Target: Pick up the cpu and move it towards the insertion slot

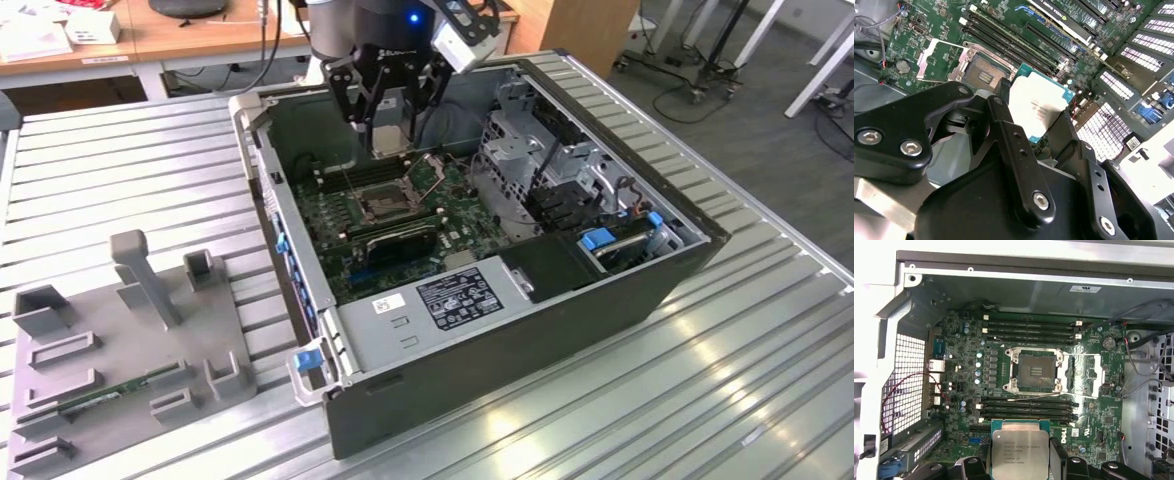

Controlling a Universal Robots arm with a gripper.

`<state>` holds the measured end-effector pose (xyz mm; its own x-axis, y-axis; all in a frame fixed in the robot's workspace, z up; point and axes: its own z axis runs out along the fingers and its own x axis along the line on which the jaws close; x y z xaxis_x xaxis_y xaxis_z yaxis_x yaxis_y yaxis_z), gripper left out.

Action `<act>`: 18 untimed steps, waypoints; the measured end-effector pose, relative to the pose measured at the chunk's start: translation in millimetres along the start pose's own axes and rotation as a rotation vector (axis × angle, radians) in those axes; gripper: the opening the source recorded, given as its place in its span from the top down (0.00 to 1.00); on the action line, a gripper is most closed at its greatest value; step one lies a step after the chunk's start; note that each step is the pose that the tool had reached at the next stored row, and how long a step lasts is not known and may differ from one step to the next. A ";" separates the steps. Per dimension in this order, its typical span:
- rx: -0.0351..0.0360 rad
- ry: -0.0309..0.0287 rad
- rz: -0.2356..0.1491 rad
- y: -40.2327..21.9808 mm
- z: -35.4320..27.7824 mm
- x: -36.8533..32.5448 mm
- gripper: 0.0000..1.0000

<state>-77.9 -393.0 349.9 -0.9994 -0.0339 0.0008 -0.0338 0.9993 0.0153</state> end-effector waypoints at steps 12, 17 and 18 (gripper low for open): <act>-0.0005 0.0001 0.000 1.3 3.0 -1.9 0.45; -0.0010 0.0000 0.000 3.0 4.7 -3.9 0.45; -0.0011 0.0000 0.000 3.5 5.1 -4.2 0.45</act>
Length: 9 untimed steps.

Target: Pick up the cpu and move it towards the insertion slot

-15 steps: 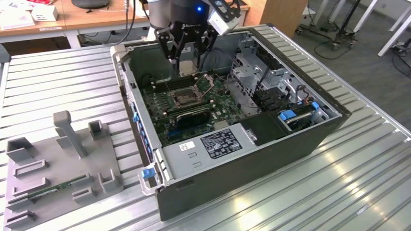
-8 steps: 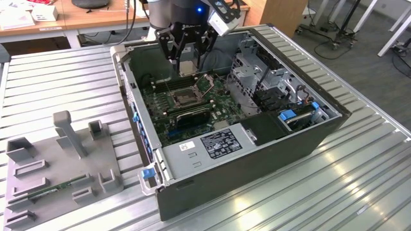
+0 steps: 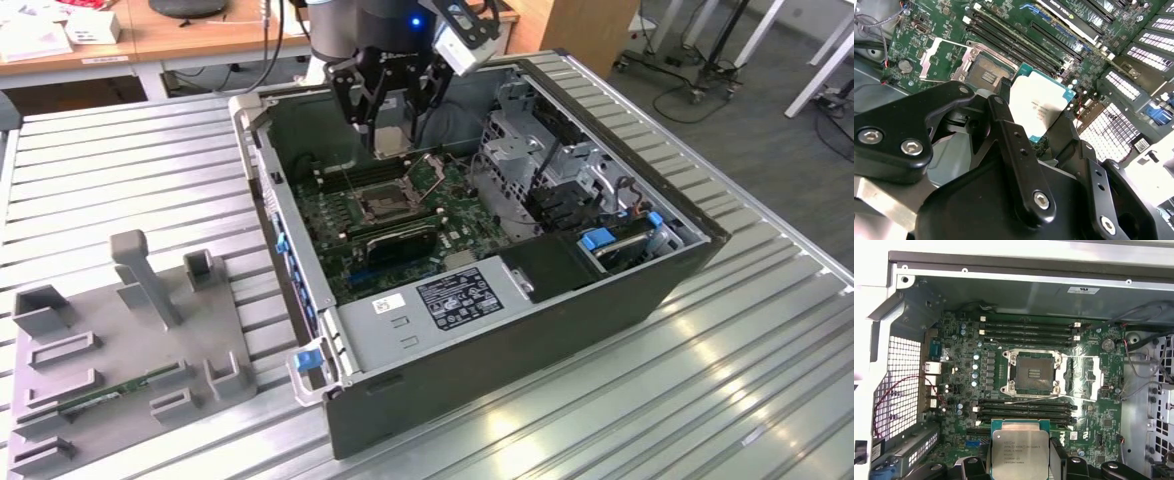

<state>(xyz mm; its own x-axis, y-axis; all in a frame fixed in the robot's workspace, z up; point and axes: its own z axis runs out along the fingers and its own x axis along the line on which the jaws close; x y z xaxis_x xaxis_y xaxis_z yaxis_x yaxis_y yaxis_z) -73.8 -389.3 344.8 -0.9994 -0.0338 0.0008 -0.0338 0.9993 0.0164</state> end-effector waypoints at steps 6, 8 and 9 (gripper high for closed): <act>-0.0003 0.0000 0.000 2.8 3.2 -2.8 0.45; -0.0005 0.0000 0.000 3.5 4.7 -3.9 0.45; -0.0005 0.0000 0.000 3.9 5.3 -4.5 0.45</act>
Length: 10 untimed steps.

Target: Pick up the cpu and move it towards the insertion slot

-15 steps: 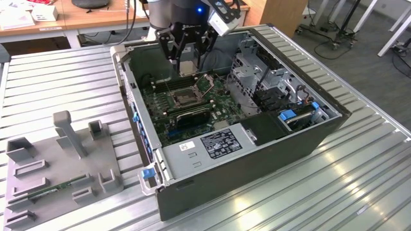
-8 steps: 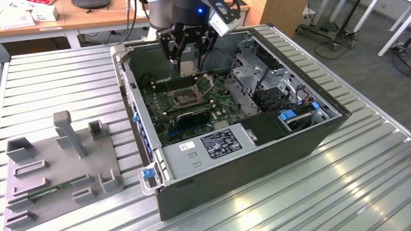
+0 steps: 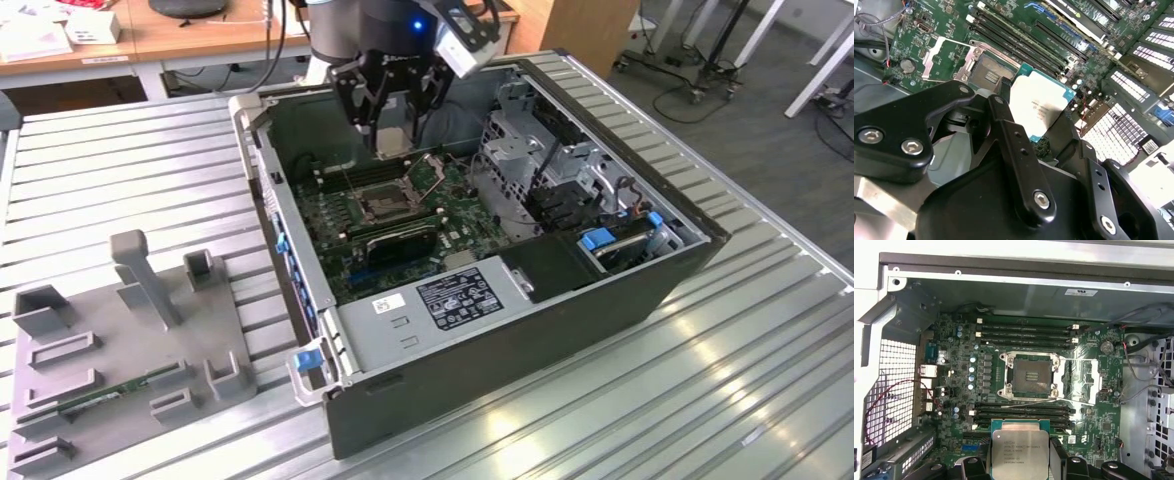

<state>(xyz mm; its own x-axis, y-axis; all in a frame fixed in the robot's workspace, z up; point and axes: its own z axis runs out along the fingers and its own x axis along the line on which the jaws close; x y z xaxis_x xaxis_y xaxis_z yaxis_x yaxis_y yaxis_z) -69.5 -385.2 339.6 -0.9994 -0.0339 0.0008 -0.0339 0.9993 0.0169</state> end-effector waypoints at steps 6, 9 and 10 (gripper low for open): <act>-0.0018 -0.0001 0.000 2.6 3.7 -2.6 0.45; -0.0031 -0.0001 0.000 4.1 5.5 -3.4 0.45; -0.0038 -0.0002 0.000 4.5 6.1 -3.6 0.45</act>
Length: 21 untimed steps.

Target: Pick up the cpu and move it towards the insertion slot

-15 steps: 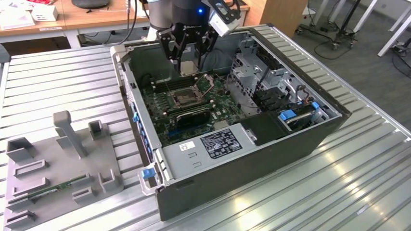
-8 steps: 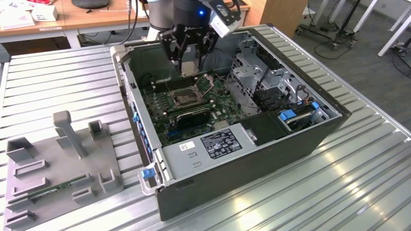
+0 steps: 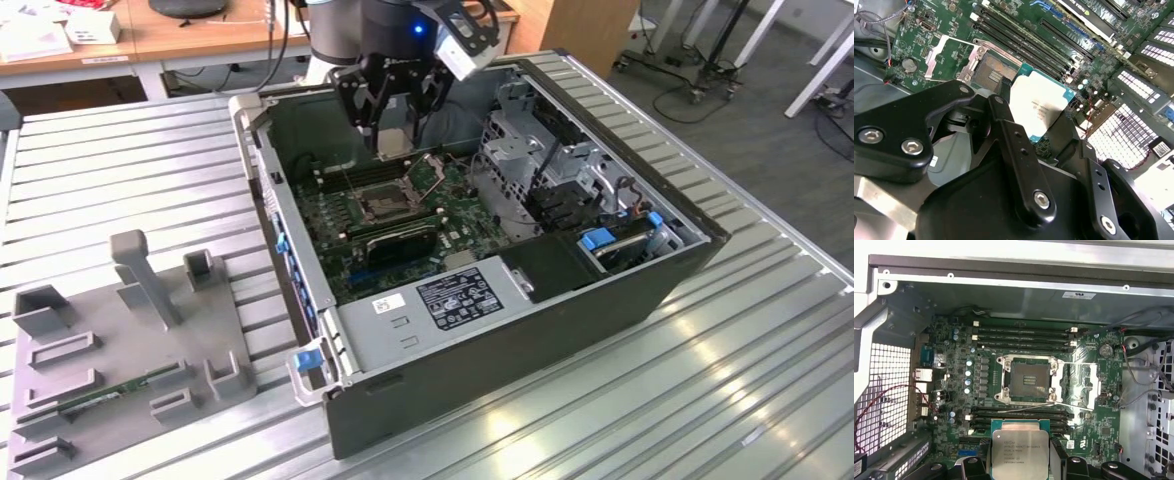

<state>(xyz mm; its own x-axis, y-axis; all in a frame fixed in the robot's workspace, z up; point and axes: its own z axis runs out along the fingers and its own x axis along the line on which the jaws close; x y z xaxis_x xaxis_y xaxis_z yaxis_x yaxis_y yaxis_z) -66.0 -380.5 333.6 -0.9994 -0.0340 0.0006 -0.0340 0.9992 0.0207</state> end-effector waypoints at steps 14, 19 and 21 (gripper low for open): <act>-0.0012 0.0000 0.000 0.4 1.6 -0.1 0.45; -0.0013 0.0000 0.000 0.8 2.6 -5.0 0.45; -0.0012 0.0000 0.000 1.7 3.3 -8.0 0.45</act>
<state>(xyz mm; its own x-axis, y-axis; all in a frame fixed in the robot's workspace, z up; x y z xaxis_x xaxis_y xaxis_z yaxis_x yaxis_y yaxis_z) -58.1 -378.5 330.3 -0.9994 -0.0338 0.0007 -0.0338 0.9992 0.0219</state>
